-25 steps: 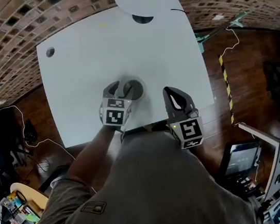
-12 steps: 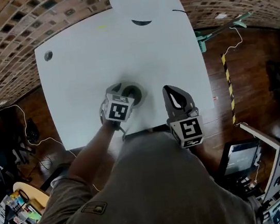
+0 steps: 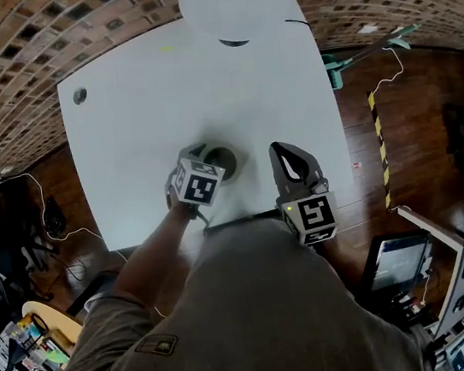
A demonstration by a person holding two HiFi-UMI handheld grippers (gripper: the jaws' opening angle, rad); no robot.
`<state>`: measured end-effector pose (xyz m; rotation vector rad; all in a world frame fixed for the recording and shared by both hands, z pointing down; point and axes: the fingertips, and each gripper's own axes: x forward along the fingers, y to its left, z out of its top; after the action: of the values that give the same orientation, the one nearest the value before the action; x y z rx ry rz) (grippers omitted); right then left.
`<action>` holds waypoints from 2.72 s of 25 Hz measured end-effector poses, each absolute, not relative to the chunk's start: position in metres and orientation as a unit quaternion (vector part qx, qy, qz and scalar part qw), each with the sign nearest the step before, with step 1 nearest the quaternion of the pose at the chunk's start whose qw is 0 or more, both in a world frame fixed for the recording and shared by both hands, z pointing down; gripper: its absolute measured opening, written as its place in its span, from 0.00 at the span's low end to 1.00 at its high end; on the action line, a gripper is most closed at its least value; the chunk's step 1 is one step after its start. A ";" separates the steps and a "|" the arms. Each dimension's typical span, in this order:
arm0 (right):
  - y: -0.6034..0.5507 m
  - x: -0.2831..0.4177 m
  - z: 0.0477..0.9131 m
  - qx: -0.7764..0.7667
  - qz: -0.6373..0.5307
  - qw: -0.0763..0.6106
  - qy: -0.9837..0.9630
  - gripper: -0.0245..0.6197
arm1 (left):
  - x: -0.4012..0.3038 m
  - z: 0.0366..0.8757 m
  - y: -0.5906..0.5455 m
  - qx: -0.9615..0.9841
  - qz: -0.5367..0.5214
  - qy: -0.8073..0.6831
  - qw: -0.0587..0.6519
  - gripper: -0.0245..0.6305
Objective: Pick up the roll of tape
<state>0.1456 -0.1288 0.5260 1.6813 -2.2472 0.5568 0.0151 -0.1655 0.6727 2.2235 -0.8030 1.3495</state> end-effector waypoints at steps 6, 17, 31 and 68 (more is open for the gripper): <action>-0.130 0.145 0.520 0.579 0.187 0.136 -0.782 0.06 | 0.014 0.671 -0.164 0.803 0.470 -0.290 0.223 0.20; -0.129 0.135 0.505 0.572 0.164 0.132 -0.793 0.06 | 0.009 0.624 -0.166 0.829 0.359 -0.340 0.261 0.20; -0.128 0.105 0.459 0.556 0.110 0.106 -0.817 0.06 | -0.031 0.537 -0.169 0.850 0.219 -0.407 0.251 0.20; -0.140 0.038 0.355 0.529 0.035 0.020 -0.848 0.06 | -0.109 0.378 -0.166 0.852 -0.011 -0.497 0.162 0.20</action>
<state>0.0376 -0.1396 0.3551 1.6411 -2.6306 0.1074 -0.1094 -0.1657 0.3778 2.4318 -1.4184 -0.0327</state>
